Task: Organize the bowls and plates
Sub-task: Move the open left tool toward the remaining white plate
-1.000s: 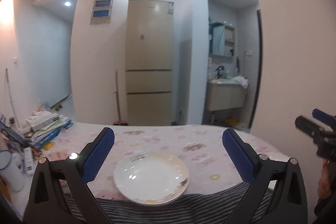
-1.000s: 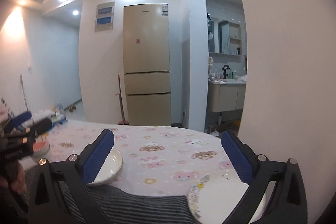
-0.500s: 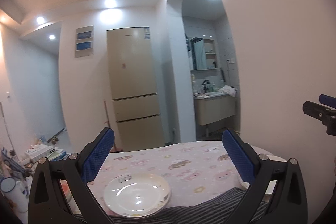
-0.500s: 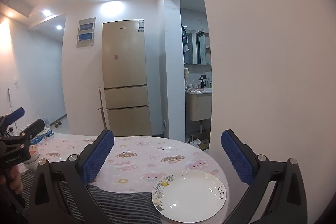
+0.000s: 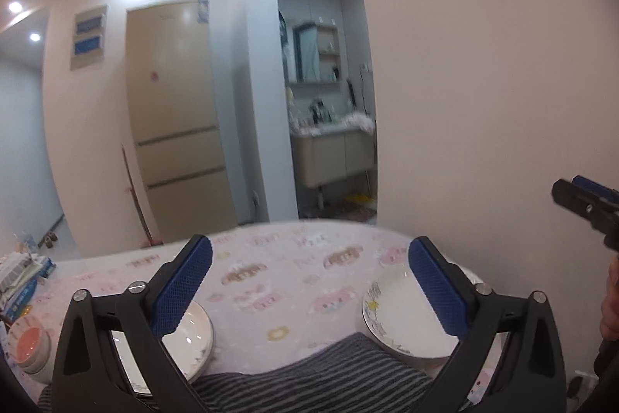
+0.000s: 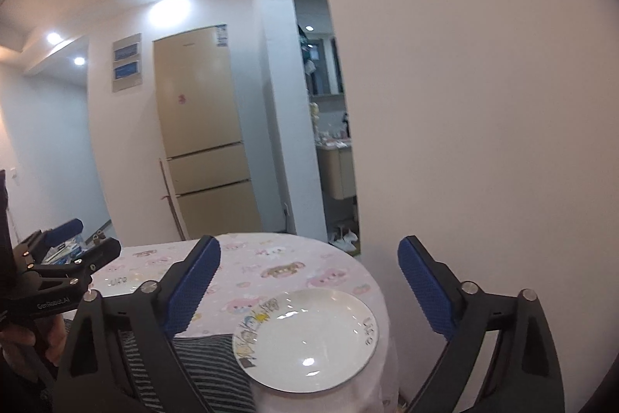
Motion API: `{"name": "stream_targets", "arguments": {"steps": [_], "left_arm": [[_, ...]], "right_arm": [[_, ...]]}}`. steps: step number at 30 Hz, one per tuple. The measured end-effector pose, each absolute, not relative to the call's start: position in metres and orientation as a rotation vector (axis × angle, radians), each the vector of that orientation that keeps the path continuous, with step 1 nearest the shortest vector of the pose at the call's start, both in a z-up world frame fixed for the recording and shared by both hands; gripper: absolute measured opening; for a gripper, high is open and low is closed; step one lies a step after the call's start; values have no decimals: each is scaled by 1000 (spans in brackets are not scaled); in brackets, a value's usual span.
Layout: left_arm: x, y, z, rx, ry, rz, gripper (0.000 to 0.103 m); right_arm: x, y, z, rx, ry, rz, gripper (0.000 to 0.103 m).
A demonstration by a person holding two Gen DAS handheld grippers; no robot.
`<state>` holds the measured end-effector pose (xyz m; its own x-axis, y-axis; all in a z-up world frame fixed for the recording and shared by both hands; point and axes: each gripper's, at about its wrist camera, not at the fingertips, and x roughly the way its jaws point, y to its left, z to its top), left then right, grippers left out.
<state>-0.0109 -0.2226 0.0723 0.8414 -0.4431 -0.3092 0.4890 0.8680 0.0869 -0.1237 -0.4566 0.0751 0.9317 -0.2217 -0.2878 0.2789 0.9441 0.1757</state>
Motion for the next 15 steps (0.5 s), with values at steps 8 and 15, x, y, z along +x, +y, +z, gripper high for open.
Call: {"name": "stream_targets", "arguments": {"steps": [8, 15], "left_arm": [[58, -262, 20, 161, 609, -527, 75], [74, -288, -10, 175, 728, -570, 75]], "right_arm": [[-94, -517, 13, 441, 451, -219, 66], [-69, -543, -40, 538, 554, -218, 55]]}}
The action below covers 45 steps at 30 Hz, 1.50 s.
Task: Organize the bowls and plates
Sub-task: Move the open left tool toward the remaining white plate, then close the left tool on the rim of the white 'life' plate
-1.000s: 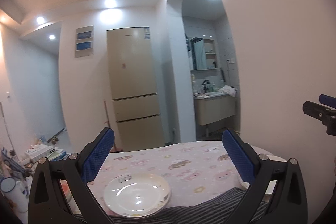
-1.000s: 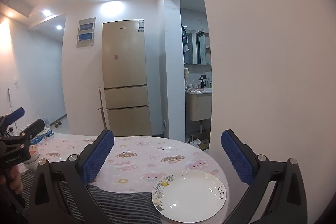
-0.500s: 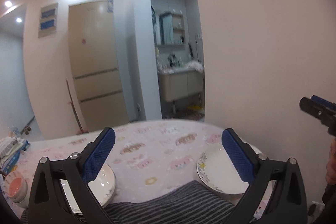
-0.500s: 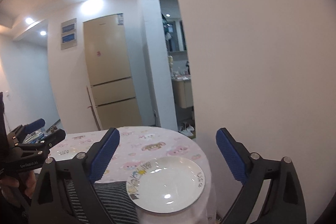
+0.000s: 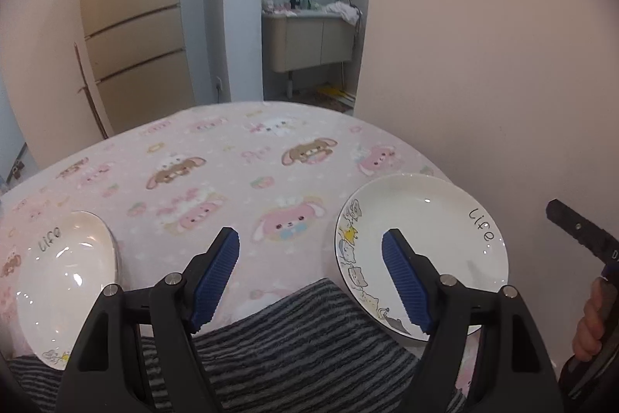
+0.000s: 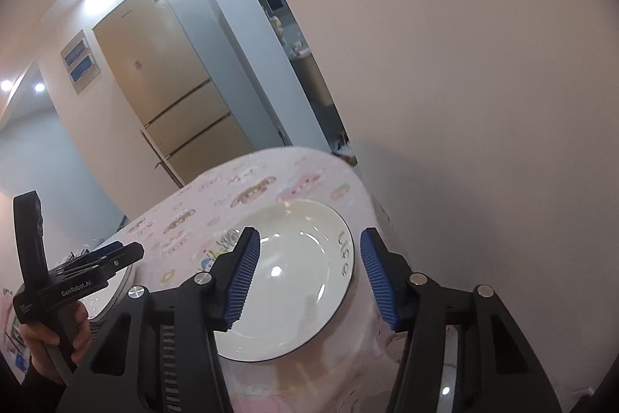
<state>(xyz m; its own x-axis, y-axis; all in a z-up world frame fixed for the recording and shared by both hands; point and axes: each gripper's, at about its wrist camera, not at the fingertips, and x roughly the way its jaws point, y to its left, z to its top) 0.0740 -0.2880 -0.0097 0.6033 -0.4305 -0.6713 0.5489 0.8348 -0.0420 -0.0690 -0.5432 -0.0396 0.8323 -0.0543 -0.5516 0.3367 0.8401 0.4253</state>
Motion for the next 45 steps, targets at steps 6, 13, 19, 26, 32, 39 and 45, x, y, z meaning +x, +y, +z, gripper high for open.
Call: {"name": "stream_targets", "arguments": {"steps": [6, 13, 19, 26, 32, 39, 45], "left_arm": [[88, -310, -23, 264, 757, -575, 52], [111, -321, -53, 197, 902, -616, 28], [118, -333, -66, 161, 967, -687, 28], [119, -334, -85, 160, 1011, -701, 16], [121, -329, -86, 114, 1011, -726, 15], [121, -329, -88, 91, 1012, -748, 15], [112, -334, -85, 148, 984, -698, 17]], "right_arm": [[-56, -561, -74, 632, 580, -245, 37], [-38, -563, -106, 718, 591, -287, 25], [-21, -556, -120, 804, 600, -276, 17], [-14, -557, -138, 923, 612, -224, 10], [-20, -560, -142, 902, 606, -183, 10], [-26, -557, -141, 894, 564, -211, 11], [-22, -548, -129, 926, 609, -311, 11]]}}
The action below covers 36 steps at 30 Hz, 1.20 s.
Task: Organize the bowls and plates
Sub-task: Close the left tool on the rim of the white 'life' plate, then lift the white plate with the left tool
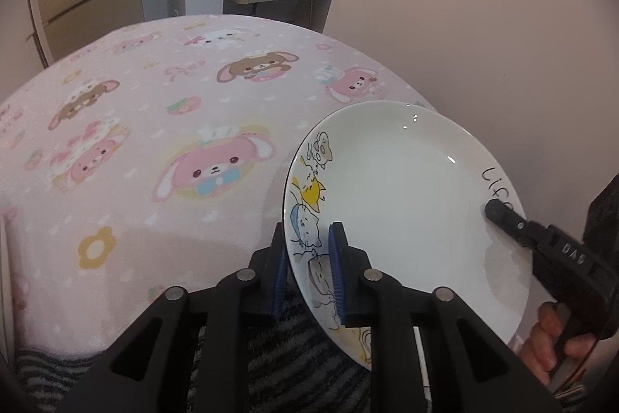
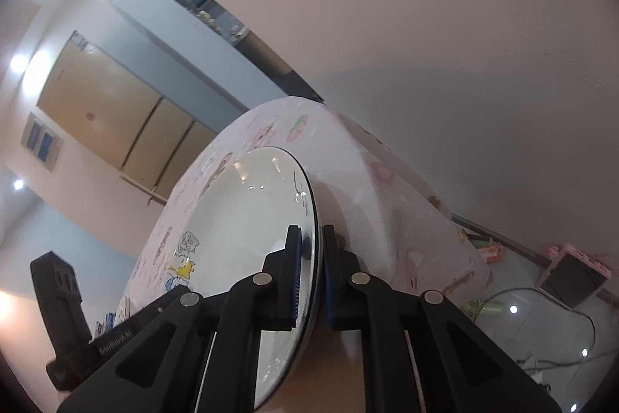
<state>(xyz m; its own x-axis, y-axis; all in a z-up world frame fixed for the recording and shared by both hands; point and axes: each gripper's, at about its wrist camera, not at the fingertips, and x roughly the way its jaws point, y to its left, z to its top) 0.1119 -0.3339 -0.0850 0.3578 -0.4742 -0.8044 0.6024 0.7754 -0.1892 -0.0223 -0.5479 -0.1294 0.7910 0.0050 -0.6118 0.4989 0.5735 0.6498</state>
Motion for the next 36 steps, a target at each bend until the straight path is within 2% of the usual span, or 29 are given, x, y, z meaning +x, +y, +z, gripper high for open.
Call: {"name": "stream_targets", "arguments": {"steps": [6, 21, 36], "left_arm": [[113, -317, -70, 101, 985, -653, 17], [100, -276, -14, 44, 869, -620, 17], [88, -169, 34, -56, 799, -525, 17]], "right_arm": [[-18, -541, -125, 958, 635, -275, 11], [-19, -508, -58, 840, 497, -234, 11], [10, -425, -5, 736, 511, -38, 12]]}}
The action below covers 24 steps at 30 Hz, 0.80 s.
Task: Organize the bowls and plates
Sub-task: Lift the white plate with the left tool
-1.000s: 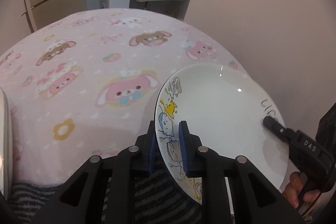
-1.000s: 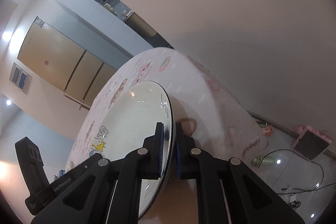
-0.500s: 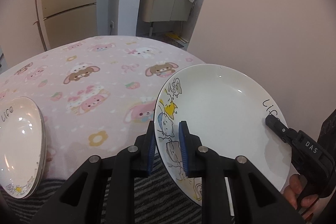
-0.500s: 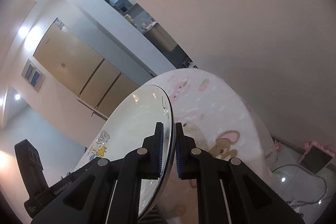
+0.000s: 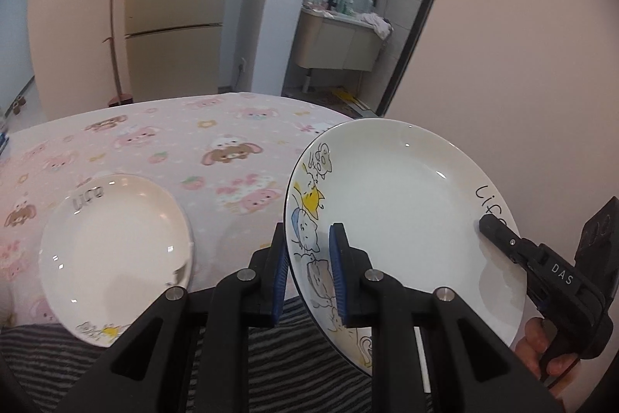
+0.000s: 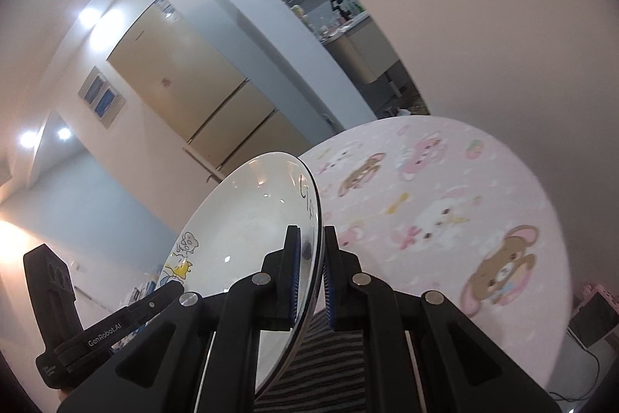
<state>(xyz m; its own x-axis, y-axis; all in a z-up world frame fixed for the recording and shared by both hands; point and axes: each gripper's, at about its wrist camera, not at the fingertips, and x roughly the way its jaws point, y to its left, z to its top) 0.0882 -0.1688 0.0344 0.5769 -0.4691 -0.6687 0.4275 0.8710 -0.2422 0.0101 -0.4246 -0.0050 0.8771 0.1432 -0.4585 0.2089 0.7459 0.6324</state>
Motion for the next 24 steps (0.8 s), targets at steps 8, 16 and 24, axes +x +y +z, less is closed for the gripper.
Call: {"name": "stream_targets", "arguments": {"steps": [8, 16, 24], "left_arm": [[76, -100, 51, -126, 748, -438, 17], [65, -37, 69, -155, 724, -350, 17], [52, 28, 82, -208, 654, -253, 17]], "right_arm": [[22, -360, 29, 649, 498, 57, 12], [33, -296, 53, 587, 491, 153, 12], [45, -235, 60, 563, 544, 257, 13]]}}
